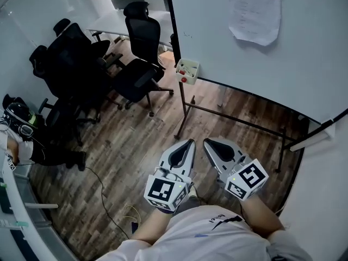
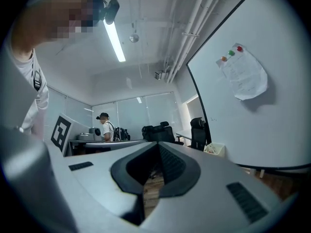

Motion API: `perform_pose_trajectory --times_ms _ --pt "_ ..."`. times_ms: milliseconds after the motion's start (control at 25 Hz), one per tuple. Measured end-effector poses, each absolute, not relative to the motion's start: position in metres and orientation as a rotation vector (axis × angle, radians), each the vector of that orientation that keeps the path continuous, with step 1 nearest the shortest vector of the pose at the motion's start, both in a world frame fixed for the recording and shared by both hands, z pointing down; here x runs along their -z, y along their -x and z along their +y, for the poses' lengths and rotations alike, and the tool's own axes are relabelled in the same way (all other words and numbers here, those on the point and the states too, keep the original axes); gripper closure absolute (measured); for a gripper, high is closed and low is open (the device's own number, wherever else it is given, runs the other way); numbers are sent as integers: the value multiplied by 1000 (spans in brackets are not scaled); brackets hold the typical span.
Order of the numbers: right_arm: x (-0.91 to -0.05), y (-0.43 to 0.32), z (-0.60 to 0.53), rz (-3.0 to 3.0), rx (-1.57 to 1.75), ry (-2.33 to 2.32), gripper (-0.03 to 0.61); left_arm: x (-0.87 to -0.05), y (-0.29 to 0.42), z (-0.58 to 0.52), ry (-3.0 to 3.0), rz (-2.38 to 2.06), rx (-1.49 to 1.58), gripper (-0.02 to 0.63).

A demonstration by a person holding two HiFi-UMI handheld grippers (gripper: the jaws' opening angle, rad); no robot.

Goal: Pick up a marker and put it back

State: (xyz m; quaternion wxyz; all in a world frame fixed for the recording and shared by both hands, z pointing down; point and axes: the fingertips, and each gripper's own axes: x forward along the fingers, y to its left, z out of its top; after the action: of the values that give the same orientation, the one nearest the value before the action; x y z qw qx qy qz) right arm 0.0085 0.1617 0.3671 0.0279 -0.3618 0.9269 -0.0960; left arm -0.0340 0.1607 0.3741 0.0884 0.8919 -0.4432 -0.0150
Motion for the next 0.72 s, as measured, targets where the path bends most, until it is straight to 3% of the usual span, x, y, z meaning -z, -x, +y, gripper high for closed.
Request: perform_pose_trajectory --times_ms 720 --pt "-387 24 -27 2876 301 1119 564 -395 87 -36 -2627 -1378 61 601"
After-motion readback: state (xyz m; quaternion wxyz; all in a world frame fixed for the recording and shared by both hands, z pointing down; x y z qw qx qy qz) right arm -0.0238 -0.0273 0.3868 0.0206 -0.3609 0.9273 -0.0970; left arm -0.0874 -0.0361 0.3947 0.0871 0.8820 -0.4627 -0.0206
